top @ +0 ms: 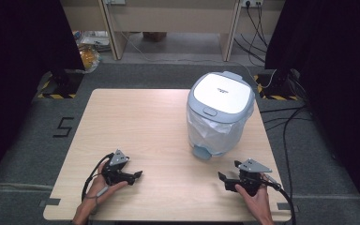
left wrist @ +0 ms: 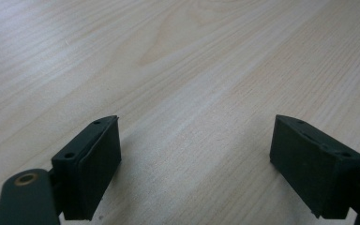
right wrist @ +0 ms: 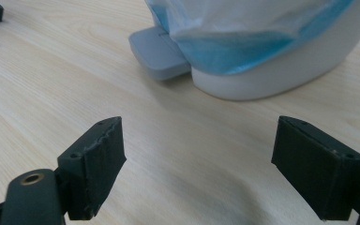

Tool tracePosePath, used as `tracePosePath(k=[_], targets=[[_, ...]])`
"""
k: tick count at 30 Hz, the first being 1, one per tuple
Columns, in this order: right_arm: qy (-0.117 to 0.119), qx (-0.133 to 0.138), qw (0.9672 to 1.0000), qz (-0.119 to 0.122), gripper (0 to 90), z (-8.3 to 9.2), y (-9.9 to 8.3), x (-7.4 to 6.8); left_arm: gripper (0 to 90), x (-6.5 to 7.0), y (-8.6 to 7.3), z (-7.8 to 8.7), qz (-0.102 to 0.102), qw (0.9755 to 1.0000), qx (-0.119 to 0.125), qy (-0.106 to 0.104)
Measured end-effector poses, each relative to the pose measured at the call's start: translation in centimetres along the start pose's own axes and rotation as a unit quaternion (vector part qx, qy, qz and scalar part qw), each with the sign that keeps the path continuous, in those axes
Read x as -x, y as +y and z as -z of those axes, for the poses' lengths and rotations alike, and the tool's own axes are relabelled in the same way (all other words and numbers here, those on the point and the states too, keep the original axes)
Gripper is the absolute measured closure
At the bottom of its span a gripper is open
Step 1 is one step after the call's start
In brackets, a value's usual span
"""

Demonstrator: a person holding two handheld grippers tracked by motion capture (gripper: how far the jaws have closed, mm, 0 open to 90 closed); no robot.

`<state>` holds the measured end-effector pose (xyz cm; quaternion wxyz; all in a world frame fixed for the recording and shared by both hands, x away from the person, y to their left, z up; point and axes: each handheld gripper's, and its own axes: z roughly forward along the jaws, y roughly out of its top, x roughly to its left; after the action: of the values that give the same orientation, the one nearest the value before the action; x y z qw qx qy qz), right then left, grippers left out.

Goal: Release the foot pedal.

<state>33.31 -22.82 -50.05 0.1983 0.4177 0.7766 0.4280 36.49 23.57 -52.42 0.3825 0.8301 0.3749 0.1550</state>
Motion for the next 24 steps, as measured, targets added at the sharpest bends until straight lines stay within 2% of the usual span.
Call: tracePosePath(k=[4, 10, 12, 14, 16, 17, 20, 24], targets=[[-0.025, -0.021, 0.9992, 0.021, 15.8, 0.2, -0.7, 0.0, 15.7, 0.0, 0.0, 0.0, 0.000, 1.0000, 0.000, 0.000], [-0.015, -0.036, 0.9992, 0.007, 15.7, 0.2, -1.8, -0.3, 15.7, 0.0, 0.0, 0.0, 0.000, 1.0000, 0.000, 0.000], [-0.017, -0.033, 0.9993, 0.007, 15.6, 0.3, -1.9, -0.5, 15.7, 0.0, 0.0, 0.0, 0.000, 1.0000, 0.000, 0.000], [-0.016, -0.042, 0.9990, 0.006, 15.2, 0.4, -2.0, -0.6, 15.7, 0.0, 0.0, 0.0, 0.000, 1.0000, 0.000, 0.000], [-0.009, -0.067, 0.9977, 0.006, 15.1, 0.2, -2.1, -0.7, 15.7, 0.0, 0.0, 0.0, 0.000, 1.0000, 0.000, 0.000], [-0.008, -0.082, 0.9966, 0.008, 13.8, 0.1, -2.1, -0.7, 15.8, 0.0, 0.0, 0.0, 0.000, 1.0000, 0.000, 0.000], [-0.013, -0.089, 0.9956, 0.028, 11.7, -0.1, -2.1, -1.1, 15.8, 0.0, 0.0, 0.0, 0.000, 1.0000, 0.000, 0.000], [-0.013, -0.090, 0.9955, 0.027, 11.2, -0.1, -2.1, -1.1, 15.8, 0.0, 0.0, 0.0, 0.000, 1.0000, 0.000, 0.000]])
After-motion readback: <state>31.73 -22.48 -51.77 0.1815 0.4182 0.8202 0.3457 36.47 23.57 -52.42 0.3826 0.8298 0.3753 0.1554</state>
